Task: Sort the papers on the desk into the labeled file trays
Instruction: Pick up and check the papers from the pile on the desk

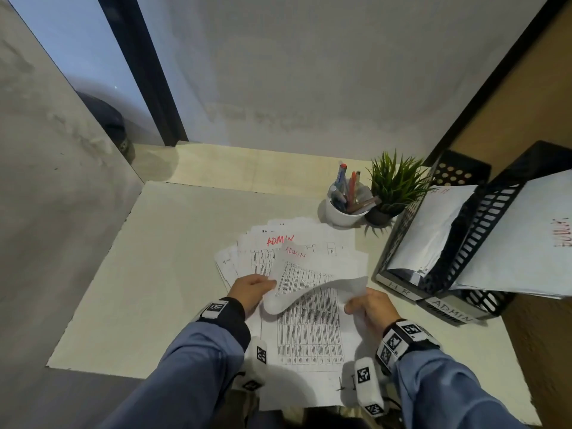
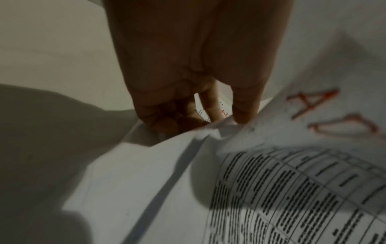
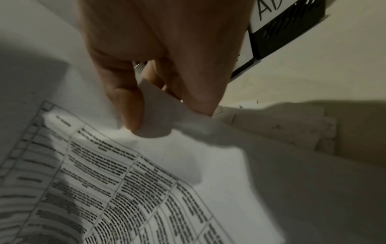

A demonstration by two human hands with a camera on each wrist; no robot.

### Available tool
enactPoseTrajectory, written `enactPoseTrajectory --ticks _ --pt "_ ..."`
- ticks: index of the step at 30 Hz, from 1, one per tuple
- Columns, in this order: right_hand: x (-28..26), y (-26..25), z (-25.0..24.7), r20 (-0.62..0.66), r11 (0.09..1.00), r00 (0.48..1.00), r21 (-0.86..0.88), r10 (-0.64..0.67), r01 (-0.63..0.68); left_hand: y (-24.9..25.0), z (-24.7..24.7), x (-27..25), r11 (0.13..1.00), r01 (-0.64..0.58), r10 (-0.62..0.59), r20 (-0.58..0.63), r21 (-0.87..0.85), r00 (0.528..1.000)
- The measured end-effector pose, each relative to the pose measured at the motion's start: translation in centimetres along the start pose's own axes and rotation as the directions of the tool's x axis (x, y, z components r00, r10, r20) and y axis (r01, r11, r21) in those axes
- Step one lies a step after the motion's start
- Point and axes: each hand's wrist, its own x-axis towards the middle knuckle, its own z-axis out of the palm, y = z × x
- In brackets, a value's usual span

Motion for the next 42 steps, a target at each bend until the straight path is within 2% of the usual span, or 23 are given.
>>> enactPoseTrajectory --ticks 2,4,7,9,12,14,16,17,19,20,21,23,26,29,33,37,39,42 --pt "-0.1 -0.2 -0.3 0.002 0.997 1.000 -0.079 0.002 -0.002 -0.2 0.0 0.1 0.999 -0.033 0.034 0.029 -0.022 0.999" --pt "0.5 -0.2 -0.9 -0.032 0.997 0.999 -0.079 -0.010 0.008 -0.4 -0.2 0.2 0.995 -0.091 0.091 -0.034 -0.025 0.995" --pt "1.8 0.1 -1.7 -0.106 1.000 0.994 0.009 -0.029 0.030 -0.2 -0.6 0.0 0.988 -0.146 0.138 -0.134 -0.055 0.981" --pt "2.2 0.1 -1.9 -0.107 0.999 0.994 0.041 -0.028 0.033 0.1 -0.5 -0.4 0.984 -0.155 0.145 -0.111 -0.088 0.983" --pt "2.2 0.0 -1.7 -0.095 0.999 0.994 0.000 -0.047 0.048 0.2 0.1 -1.1 0.986 -0.132 0.132 -0.015 -0.098 0.991" --pt "2.3 -0.1 -1.4 -0.128 0.997 0.989 -0.030 -0.068 0.065 0.1 0.3 -1.2 0.988 -0.108 0.107 -0.014 -0.115 0.994" --pt "2.4 -0.1 -1.4 -0.144 0.995 0.986 -0.068 -0.086 0.077 -0.2 0.3 -1.0 0.985 -0.142 0.133 -0.089 -0.100 0.987" --pt "2.3 -0.3 -1.3 -0.146 0.990 0.984 -0.107 -0.103 0.088 -0.4 0.2 -0.8 0.984 -0.167 0.154 -0.167 -0.067 0.974" --pt "1.9 -0.6 -1.2 -0.125 0.982 0.986 -0.171 -0.107 0.085 -0.6 -0.1 -0.4 0.987 -0.135 0.158 -0.369 0.087 0.916" --pt "1.9 -0.4 -1.2 -0.095 0.980 0.992 -0.186 -0.086 0.067 -0.7 -0.3 -0.3 0.981 -0.094 0.163 -0.446 0.172 0.880" --pt "2.1 -0.1 -1.2 -0.060 0.980 0.995 -0.190 -0.075 0.063 -0.7 -0.3 -0.2 0.975 -0.047 0.149 -0.482 0.217 0.864" --pt "2.5 1.0 -1.4 0.010 0.985 0.997 -0.152 -0.082 0.082 -0.7 -0.2 0.0 0.974 0.031 0.080 -0.473 0.223 0.877" --pt "2.7 2.4 -1.3 0.042 0.992 0.992 -0.039 -0.120 0.122 -0.6 0.1 0.3 0.964 0.089 0.027 -0.426 0.251 0.904" --pt "2.7 2.4 -1.1 0.043 0.989 0.989 -0.022 -0.144 0.145 -0.7 0.2 0.5 0.926 0.127 0.037 -0.421 0.356 0.906" --pt "2.1 2.1 -1.0 0.068 0.985 0.983 0.010 -0.172 0.172 -0.9 -0.1 0.5 0.931 0.115 0.037 -0.405 0.346 0.913" --pt "1.6 2.0 -0.9 0.086 0.985 0.981 0.038 -0.174 0.171 -0.6 -0.7 0.1 0.901 0.001 0.214 -0.448 0.434 0.868" --pt "1.8 2.0 -0.9 0.061 0.984 0.984 0.071 -0.169 0.165 -0.3 -1.0 -0.3 0.862 -0.083 0.316 -0.402 0.501 0.859" --pt "2.2 2.2 -0.8 0.032 0.983 0.988 0.115 -0.148 0.143 -0.5 -1.4 -0.9 0.826 -0.182 0.395 -0.318 0.533 0.862"
